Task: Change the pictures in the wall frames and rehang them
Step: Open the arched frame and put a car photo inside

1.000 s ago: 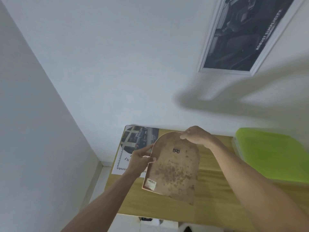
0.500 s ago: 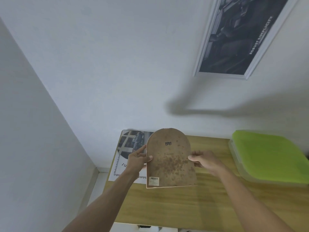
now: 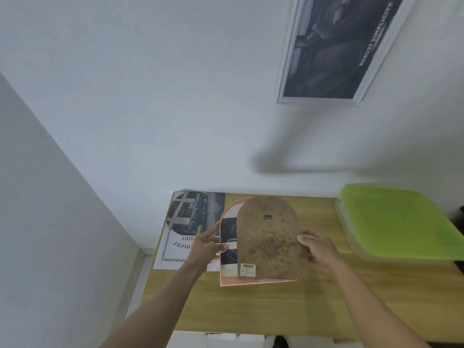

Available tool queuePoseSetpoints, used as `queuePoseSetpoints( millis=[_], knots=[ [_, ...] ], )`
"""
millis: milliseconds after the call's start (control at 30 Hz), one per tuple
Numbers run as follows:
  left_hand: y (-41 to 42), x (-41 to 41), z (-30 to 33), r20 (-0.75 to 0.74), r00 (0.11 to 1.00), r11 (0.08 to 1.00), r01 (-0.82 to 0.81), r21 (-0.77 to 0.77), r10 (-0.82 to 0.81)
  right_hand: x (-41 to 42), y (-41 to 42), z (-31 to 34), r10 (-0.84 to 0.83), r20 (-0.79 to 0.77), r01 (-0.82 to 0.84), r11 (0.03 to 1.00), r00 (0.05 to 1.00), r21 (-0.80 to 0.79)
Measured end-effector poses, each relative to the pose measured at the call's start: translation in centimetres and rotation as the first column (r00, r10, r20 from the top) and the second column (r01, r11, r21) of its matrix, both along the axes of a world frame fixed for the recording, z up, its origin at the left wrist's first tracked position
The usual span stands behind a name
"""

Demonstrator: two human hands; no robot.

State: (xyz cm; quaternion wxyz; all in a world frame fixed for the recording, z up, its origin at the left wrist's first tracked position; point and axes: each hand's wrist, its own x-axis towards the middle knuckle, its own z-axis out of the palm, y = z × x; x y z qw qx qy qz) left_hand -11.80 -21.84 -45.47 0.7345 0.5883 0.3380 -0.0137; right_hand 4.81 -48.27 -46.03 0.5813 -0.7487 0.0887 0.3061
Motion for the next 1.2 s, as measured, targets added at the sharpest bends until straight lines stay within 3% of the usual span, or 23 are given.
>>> queuePoseSetpoints(
  millis=[200, 500, 767, 867, 967, 1067, 1133, 1200],
  knots=[
    [-1.2, 2.2, -0.6, -0.059, 0.998, 1.0, -0.001, 0.013, 0.002, 1.6, -3.0, -1.1, 0.17, -0.002, -0.17, 0.982, 0.985, -0.082],
    [-1.3, 4.1, -1.9, -0.135, 0.99, 0.997, -0.033, 0.076, 0.044, 5.5, -7.0, -3.0, -0.087, 0.108, 0.109, 0.969, 0.99, -0.219],
    [0.0, 3.7, -2.4, -0.216, 0.967, 0.979, -0.1, 0.179, 0.138, 7.6, -7.4, -5.9, -0.108, 0.155, 0.159, 0.916, 0.982, -0.369],
    [-0.3, 3.7, -2.1, -0.237, 0.958, 0.974, -0.114, 0.197, 0.16, 7.7, -7.2, -6.7, 0.002, 0.236, 0.122, 0.85, 0.972, -0.513],
    [-0.8, 4.0, -2.3, -0.25, 0.954, 0.974, -0.117, 0.197, 0.165, 6.5, -6.3, -7.7, 0.284, 0.27, 0.019, 0.655, 0.92, -0.755],
    [-1.5, 4.6, -2.8, -0.26, 0.951, 0.974, -0.121, 0.192, 0.17, 5.4, -5.5, -8.8, 0.583, 0.155, -0.182, 0.477, 0.797, -0.86],
    [-2.0, 5.0, -2.9, -0.26, 0.951, 0.974, -0.12, 0.191, 0.168, 5.3, -5.6, -9.6, 0.653, 0.096, -0.252, 0.418, 0.751, -0.873],
    [-2.6, 5.6, -2.8, -0.254, 0.954, 0.975, -0.111, 0.192, 0.158, 5.7, -6.2, -9.9, 0.639, 0.087, -0.25, 0.418, 0.764, -0.873]
  ],
)
